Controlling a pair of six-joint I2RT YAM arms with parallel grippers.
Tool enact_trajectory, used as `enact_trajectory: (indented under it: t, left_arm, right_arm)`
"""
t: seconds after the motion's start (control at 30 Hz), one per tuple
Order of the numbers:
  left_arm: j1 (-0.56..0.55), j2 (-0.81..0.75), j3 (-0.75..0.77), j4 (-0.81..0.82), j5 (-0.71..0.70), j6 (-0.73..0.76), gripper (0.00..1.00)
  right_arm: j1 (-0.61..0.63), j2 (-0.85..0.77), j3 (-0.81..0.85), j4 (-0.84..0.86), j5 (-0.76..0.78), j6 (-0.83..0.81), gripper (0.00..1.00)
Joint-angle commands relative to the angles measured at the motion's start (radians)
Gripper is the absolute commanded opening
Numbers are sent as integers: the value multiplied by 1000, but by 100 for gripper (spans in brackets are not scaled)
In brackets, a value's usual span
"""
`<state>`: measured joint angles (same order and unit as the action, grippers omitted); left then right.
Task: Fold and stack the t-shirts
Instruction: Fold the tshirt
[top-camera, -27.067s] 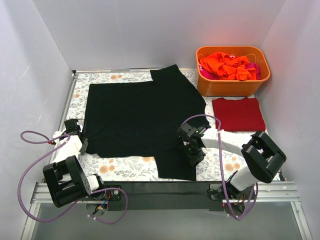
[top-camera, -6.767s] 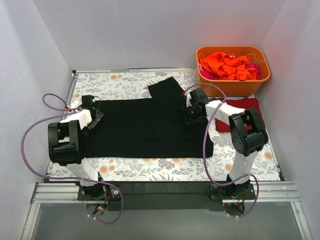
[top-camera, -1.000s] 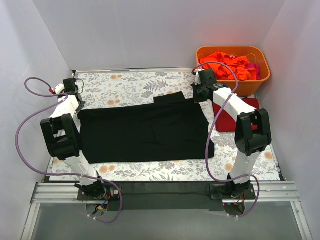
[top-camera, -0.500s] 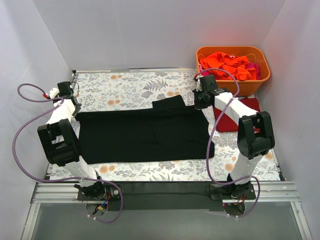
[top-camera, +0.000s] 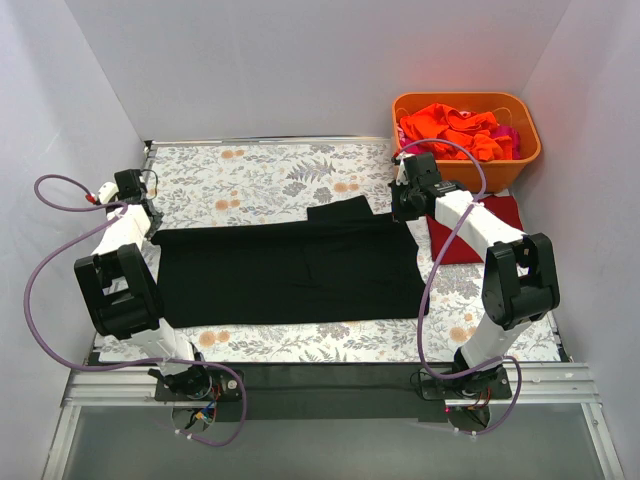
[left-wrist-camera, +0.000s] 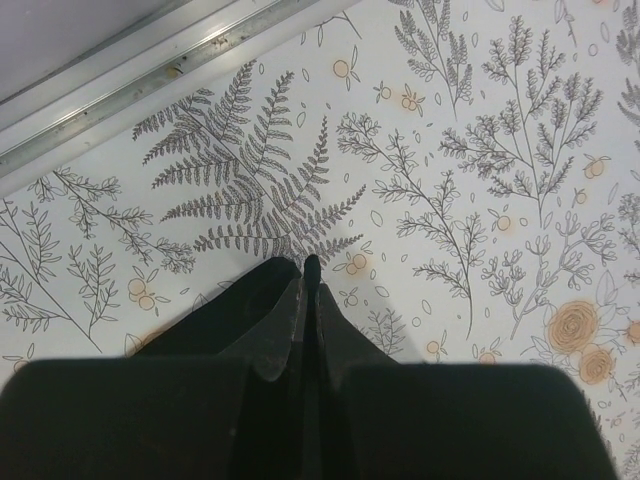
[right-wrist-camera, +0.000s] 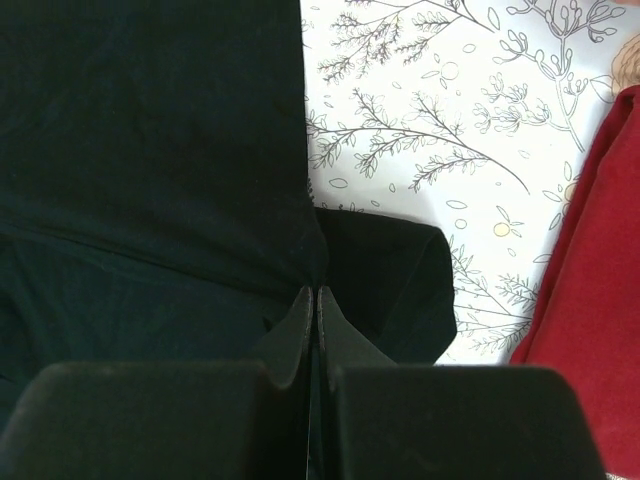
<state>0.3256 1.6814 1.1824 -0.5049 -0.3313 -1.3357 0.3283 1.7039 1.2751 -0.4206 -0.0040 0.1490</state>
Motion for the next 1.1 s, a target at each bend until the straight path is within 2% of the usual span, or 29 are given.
enact_trajectory:
  t: [0.0, 0.43, 0.87, 0.93, 0.97, 1.0, 1.07]
  left_arm:
    - [16, -78, -13, 17, -20, -2, 0]
    - [29, -138, -115, 40, -31, -17, 0]
    - [32, -77, -231, 92, -6, -59, 0]
    - [32, -83, -250, 100, -8, -69, 5]
    - [33, -86, -254, 101, -8, -71, 9]
    - [32, -91, -259, 101, -8, -72, 13]
    - [32, -117, -265, 101, -2, -71, 38]
  right_arm:
    - [-6, -59, -13, -17, 13, 1, 1]
    - [18, -113, -115, -26, 12, 34, 1]
    - [34, -76, -287, 80, -40, 80, 1]
    - [32, -75, -293, 83, -48, 80, 6]
    - [34, -78, -293, 83, -53, 80, 13]
    - [34, -82, -290, 82, -62, 78, 17]
    - [35, -105, -278, 80, -76, 75, 26]
